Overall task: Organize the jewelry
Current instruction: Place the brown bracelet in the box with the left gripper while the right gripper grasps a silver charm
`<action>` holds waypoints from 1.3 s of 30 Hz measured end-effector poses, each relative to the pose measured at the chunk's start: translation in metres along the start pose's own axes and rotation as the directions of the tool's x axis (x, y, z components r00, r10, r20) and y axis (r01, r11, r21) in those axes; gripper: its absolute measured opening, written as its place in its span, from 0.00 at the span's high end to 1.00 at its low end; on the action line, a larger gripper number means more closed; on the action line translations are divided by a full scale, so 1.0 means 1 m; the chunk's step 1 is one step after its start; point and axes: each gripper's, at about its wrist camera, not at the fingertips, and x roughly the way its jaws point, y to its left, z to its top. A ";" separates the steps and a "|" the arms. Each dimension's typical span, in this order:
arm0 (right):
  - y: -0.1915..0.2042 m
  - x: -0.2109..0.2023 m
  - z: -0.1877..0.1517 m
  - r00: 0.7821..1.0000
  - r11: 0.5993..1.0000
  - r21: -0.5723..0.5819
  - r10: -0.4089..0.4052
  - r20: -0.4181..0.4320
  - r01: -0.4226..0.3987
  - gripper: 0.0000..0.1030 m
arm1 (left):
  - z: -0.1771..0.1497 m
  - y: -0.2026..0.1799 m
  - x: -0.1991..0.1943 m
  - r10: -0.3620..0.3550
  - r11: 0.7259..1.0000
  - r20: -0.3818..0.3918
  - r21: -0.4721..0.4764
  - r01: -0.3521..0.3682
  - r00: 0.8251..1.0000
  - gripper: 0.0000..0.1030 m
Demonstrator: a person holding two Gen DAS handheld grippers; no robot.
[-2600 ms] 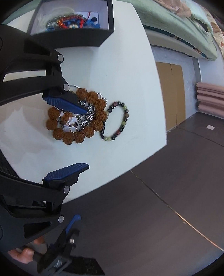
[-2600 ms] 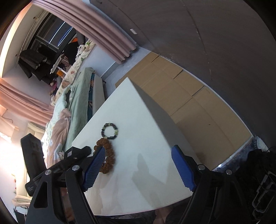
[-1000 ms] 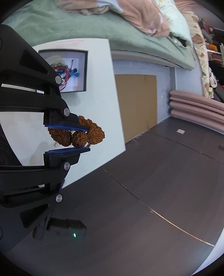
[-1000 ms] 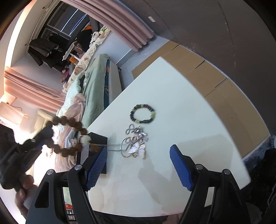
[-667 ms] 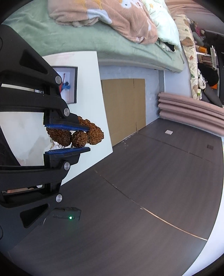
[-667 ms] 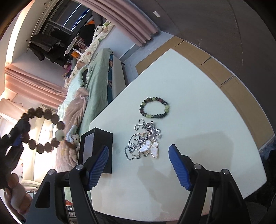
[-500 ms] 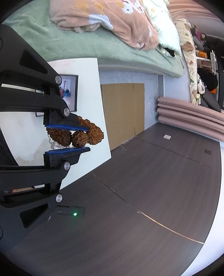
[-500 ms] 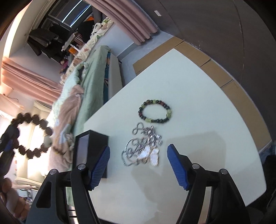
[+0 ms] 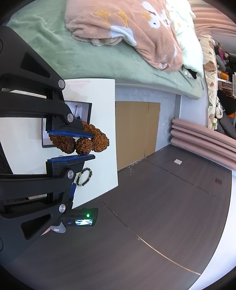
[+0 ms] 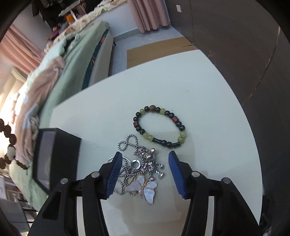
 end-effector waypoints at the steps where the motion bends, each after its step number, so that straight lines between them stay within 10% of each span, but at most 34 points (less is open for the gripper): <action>1: 0.002 0.003 0.001 1.000 1.000 -0.006 -0.016 -0.002 0.016 0.54 | 0.000 0.002 0.002 -0.001 1.000 -0.004 -0.003 0.001 1.000 0.82; 8: 0.009 0.010 0.008 0.992 0.990 -0.068 -0.123 -0.017 0.121 0.82 | -0.002 0.015 0.026 -0.010 0.999 -0.034 -0.041 0.009 0.999 0.82; 13: 0.002 -0.003 0.007 0.999 0.997 -0.054 -0.050 -0.019 0.049 0.82 | -0.008 0.022 0.039 -0.016 0.998 -0.055 -0.069 0.012 0.998 0.78; 16: -0.001 -0.021 0.006 1.000 0.999 -0.035 0.010 0.013 -0.009 0.82 | -0.012 0.022 0.038 0.001 0.998 -0.043 -0.058 -0.004 0.999 0.35; 27: 0.036 -0.116 0.017 0.972 0.987 -0.107 0.135 0.193 -0.116 0.82 | -0.018 0.040 0.016 0.039 0.996 0.007 -0.082 -0.038 0.999 0.11; 39: 0.094 -0.223 0.027 0.911 0.959 -0.252 0.213 0.352 -0.127 0.82 | -0.027 0.060 -0.003 0.046 0.990 0.035 -0.133 -0.040 0.998 0.05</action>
